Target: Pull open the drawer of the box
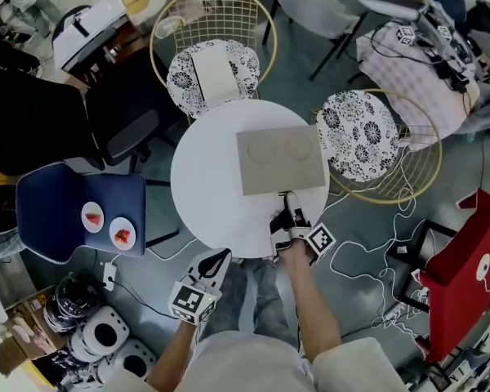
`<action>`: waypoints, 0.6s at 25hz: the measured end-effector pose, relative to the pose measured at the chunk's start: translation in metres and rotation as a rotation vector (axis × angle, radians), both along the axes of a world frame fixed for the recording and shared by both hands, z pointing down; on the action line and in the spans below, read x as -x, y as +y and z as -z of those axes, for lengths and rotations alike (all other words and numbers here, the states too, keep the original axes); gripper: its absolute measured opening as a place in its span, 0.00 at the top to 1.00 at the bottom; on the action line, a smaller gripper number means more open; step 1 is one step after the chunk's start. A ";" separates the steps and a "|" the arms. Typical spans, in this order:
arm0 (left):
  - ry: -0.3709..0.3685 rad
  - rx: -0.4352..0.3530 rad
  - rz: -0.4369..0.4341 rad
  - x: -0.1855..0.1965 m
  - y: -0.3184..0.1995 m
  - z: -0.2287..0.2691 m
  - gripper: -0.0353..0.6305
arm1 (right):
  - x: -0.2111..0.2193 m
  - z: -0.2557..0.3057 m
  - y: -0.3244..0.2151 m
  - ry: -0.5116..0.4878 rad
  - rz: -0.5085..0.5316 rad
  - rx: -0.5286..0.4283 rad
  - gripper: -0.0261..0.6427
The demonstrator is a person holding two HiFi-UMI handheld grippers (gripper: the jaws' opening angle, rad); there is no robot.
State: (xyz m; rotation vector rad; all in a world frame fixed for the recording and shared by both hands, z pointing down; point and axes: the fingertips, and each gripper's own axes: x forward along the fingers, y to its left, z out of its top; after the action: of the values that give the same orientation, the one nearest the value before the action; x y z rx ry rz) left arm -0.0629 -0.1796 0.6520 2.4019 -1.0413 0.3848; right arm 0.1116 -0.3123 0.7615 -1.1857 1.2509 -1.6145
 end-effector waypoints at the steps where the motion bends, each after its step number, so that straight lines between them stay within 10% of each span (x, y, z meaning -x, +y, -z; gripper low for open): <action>1: -0.001 0.001 0.003 0.002 0.000 0.000 0.93 | 0.000 -0.001 -0.001 0.001 -0.003 0.001 0.73; 15: 0.002 0.015 0.023 0.013 0.003 -0.001 0.93 | 0.002 -0.009 -0.001 0.045 0.004 0.048 0.91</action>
State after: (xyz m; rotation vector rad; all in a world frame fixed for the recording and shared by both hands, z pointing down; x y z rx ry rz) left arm -0.0759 -0.1769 0.6529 2.3740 -1.0607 0.3811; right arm 0.1098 -0.3133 0.7700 -1.2565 1.2502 -1.6371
